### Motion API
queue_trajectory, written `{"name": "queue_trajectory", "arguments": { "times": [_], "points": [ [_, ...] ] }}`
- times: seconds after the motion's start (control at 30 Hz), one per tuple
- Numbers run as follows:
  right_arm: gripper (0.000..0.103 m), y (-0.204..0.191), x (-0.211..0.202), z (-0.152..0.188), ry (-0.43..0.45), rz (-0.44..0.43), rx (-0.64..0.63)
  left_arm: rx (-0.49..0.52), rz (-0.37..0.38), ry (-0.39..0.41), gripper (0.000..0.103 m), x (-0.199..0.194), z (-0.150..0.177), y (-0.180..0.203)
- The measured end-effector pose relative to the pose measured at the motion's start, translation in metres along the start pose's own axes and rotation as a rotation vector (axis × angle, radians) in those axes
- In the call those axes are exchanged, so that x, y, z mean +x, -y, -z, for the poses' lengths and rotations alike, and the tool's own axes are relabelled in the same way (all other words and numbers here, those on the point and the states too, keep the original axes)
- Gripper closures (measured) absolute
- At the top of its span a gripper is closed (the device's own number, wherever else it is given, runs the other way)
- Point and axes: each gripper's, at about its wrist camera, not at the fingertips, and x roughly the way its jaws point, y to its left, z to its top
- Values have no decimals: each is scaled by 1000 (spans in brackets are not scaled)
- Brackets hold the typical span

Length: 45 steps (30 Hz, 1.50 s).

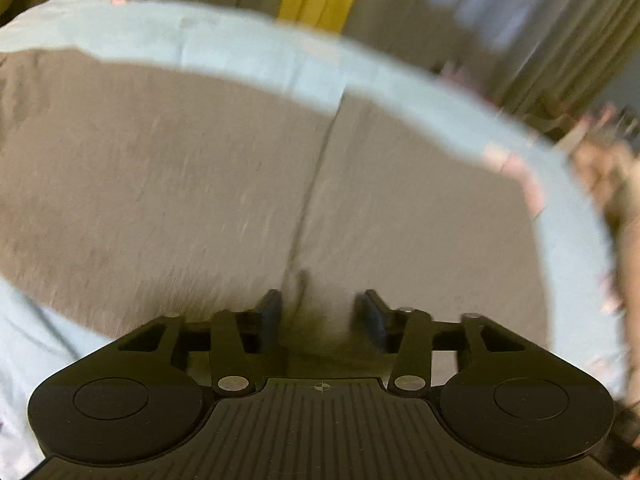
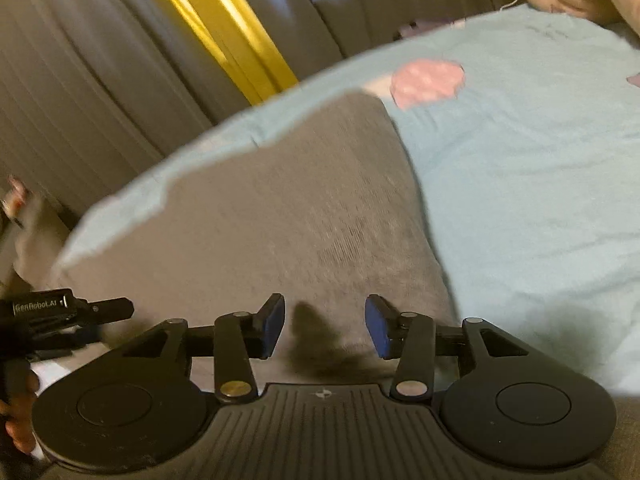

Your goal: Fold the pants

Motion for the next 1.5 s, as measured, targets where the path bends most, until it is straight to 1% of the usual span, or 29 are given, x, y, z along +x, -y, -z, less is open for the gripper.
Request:
{"name": "queue_trajectory", "arguments": {
  "times": [0.03,0.07,0.13,0.2,0.23,0.27,0.3,0.33,0.4,0.43,0.47,0.5,0.53,0.63,0.7,0.73,0.83,1.0,1.13,1.2,1.23,1.27,1.3,1.33,1.4,1.43,1.47,1.5],
  "points": [
    [56,2,1,-1,-3,-7,13,-6,-1,-19,68,6,3,-1],
    [48,2,1,-2,0,-17,20,-23,13,-15,68,9,7,-4],
    [40,3,3,-3,2,-49,21,-43,27,3,68,9,10,-8],
    [39,1,4,-1,4,-43,3,-34,29,5,71,8,9,-8],
    [36,-1,5,0,3,-39,-10,-16,22,7,73,7,9,-7],
    [36,-4,4,1,6,-35,-25,1,15,13,78,6,9,-6],
    [36,-7,4,1,14,-27,-41,19,7,21,81,5,11,-5],
    [36,-10,2,1,26,-22,-55,41,0,28,82,5,12,-3],
    [35,-15,-6,2,93,-6,-85,65,-15,39,83,5,16,-2],
    [34,-17,-11,2,119,1,-95,72,-20,43,83,5,17,0],
    [29,-17,-13,1,149,12,-101,79,-28,48,83,4,18,1],
    [25,-17,-13,1,160,26,-104,84,-32,52,84,5,19,2],
    [19,-16,-10,0,153,42,-103,88,-34,54,84,4,19,2],
    [17,-14,4,-1,85,81,-115,82,-31,57,84,2,20,-1],
    [12,-20,9,0,70,105,-155,73,-28,57,84,2,19,-1],
    [8,-23,11,0,65,106,-176,70,-27,56,84,4,19,-1],
    [6,-29,16,2,55,128,-212,73,-28,59,84,4,20,-1],
    [5,-30,19,4,46,140,-224,55,-32,63,83,4,20,-4],
    [4,-31,21,5,44,141,-220,1,-14,59,82,3,17,-13],
    [4,-30,21,4,44,138,-213,-49,-19,74,73,-1,15,-21],
    [4,-30,21,4,45,136,-210,-97,-38,96,73,-5,14,-29],
    [4,-30,20,3,46,137,-205,-152,-81,130,74,-11,13,-39],
    [4,-29,21,3,46,139,-200,-215,-124,164,73,-18,11,-51],
    [4,-29,21,2,45,140,-193,-300,-124,198,70,-27,9,-70],
    [4,-28,22,2,47,137,-180,-455,-37,268,54,-46,8,-112],
    [4,-28,22,1,46,137,-178,-517,-9,318,52,-57,9,-134],
    [4,-28,23,1,45,137,-176,-553,-8,364,48,-67,9,-155],
    [4,-28,23,1,45,136,-175,-574,-30,402,47,-75,9,-174]
  ]
}}
